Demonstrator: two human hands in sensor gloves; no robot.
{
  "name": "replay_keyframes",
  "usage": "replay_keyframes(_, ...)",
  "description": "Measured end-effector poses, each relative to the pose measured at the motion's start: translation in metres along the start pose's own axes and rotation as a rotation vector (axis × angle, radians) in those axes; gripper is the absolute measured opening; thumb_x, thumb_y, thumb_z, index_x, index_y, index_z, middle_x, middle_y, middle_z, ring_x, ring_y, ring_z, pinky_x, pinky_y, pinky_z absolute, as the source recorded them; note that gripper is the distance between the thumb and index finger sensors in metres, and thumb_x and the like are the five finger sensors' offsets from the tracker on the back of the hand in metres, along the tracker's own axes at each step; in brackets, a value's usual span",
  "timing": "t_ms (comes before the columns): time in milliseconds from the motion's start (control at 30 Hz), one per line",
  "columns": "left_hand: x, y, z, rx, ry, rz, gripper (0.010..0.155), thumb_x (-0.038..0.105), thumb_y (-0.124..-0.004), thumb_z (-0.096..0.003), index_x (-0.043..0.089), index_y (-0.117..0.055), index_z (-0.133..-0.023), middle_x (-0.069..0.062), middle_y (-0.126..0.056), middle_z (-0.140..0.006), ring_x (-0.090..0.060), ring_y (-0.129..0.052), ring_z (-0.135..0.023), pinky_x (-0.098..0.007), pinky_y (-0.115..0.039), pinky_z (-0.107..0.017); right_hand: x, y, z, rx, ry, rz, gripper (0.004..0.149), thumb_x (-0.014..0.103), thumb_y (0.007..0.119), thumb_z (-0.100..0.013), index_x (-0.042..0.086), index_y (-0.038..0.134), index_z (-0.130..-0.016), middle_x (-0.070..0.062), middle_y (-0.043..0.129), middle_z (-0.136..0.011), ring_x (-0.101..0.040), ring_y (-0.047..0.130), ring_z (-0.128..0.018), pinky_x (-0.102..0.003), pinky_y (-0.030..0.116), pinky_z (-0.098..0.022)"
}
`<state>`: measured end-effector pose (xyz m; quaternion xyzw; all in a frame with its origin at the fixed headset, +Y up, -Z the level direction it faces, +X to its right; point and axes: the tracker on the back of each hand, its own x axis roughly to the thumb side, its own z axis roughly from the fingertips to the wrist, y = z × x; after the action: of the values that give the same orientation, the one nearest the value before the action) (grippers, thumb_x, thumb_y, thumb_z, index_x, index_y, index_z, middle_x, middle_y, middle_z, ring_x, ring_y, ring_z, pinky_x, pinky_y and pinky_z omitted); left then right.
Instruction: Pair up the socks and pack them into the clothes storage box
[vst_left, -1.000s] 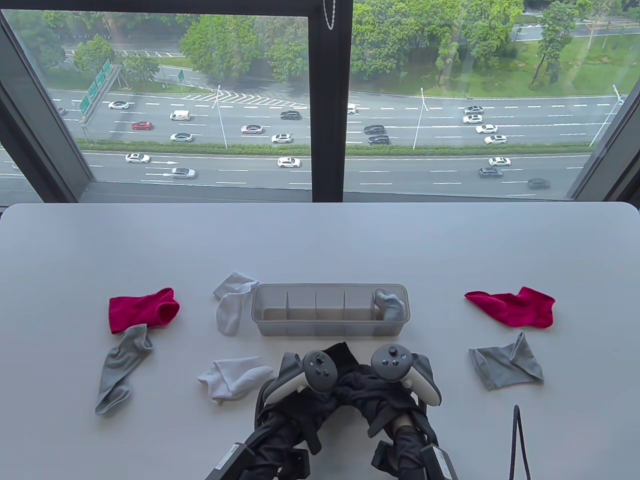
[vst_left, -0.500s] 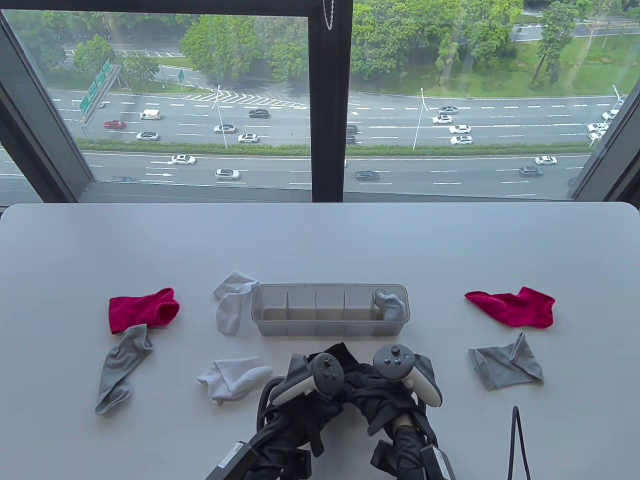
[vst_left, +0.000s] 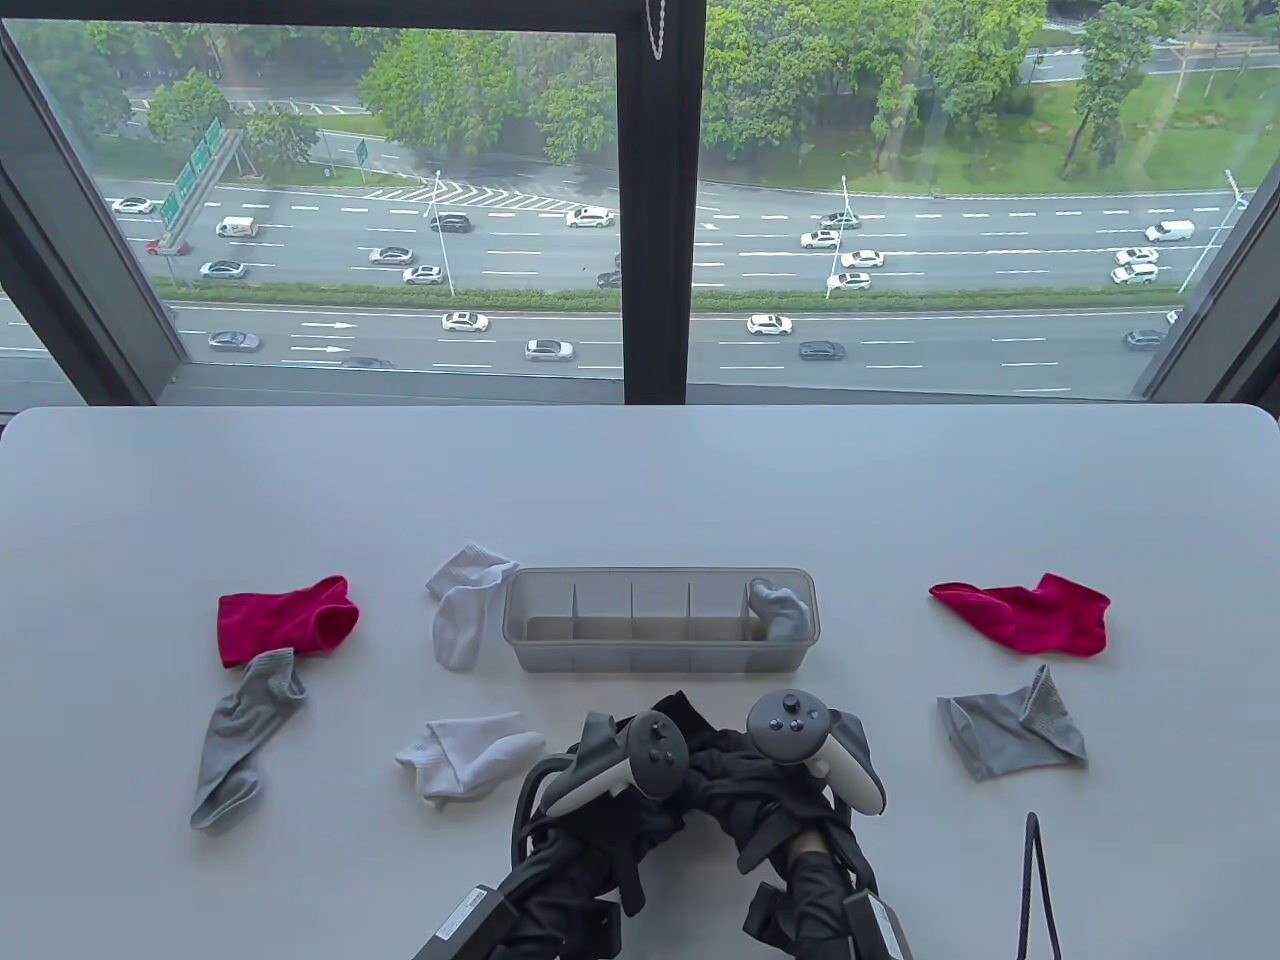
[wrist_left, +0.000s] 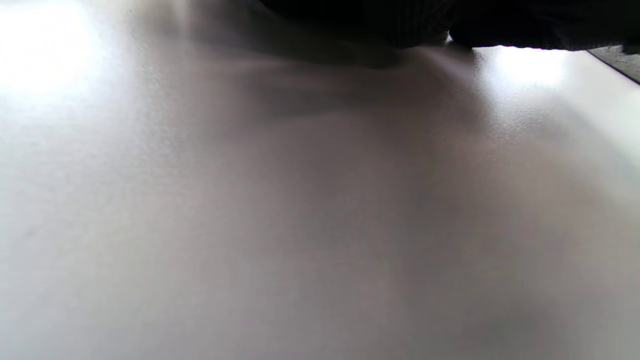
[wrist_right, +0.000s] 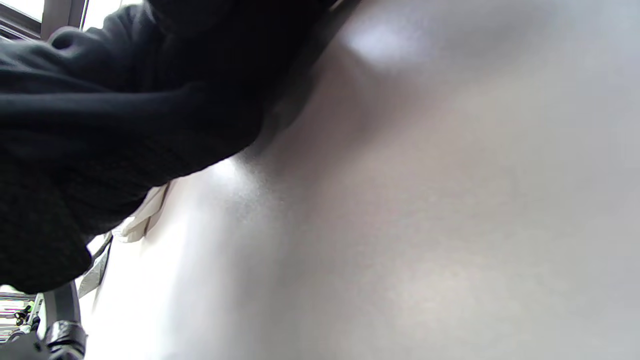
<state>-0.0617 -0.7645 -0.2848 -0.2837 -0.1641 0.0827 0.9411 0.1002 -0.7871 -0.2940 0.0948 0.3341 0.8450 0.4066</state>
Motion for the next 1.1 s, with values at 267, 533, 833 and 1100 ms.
replay_keyframes(267,-0.006,0.002,0.001,-0.002,-0.018,0.054,0.048,0.029,-0.058,-0.0577,0.0,-0.051,-0.095,-0.024,-0.025,-0.114,-0.052,-0.021,-0.106,-0.071,-0.025,-0.075,0.001,0.0,0.001,-0.02,-0.015,-0.021,0.058,0.04,0.064,-0.058,0.019,0.043,-0.107,-0.019,0.016,-0.113,-0.039,0.001,-0.096,-0.05,0.015,-0.073)
replay_keyframes(533,0.0,0.005,0.003,0.1,-0.006,0.004,0.052,0.034,-0.07,-0.0553,0.013,-0.05,-0.099,-0.024,-0.028,-0.116,-0.052,-0.025,-0.108,-0.072,-0.022,-0.076,-0.002,-0.001,0.002,-0.019,-0.028,-0.085,0.047,0.039,0.055,-0.06,0.007,0.066,-0.094,-0.019,0.019,-0.113,-0.038,0.001,-0.096,-0.05,0.014,-0.073)
replay_keyframes(833,0.0,0.003,0.003,0.066,-0.016,0.001,0.05,0.035,-0.068,-0.054,0.003,-0.056,-0.091,-0.025,-0.03,-0.114,-0.053,-0.026,-0.107,-0.072,-0.025,-0.076,0.0,-0.002,0.002,-0.042,-0.036,-0.101,0.045,0.038,0.06,-0.06,0.019,0.058,-0.1,-0.02,0.018,-0.114,-0.04,0.003,-0.097,-0.051,0.016,-0.074)
replay_keyframes(1100,-0.001,0.013,0.012,0.173,-0.029,-0.065,0.049,0.03,-0.066,-0.0558,0.003,-0.064,-0.097,-0.023,-0.046,-0.115,-0.051,-0.038,-0.109,-0.072,-0.029,-0.077,0.002,0.0,0.002,-0.014,-0.059,-0.087,0.068,0.046,0.065,-0.057,0.018,0.038,-0.112,-0.023,0.014,-0.114,-0.042,-0.001,-0.096,-0.053,0.014,-0.073)
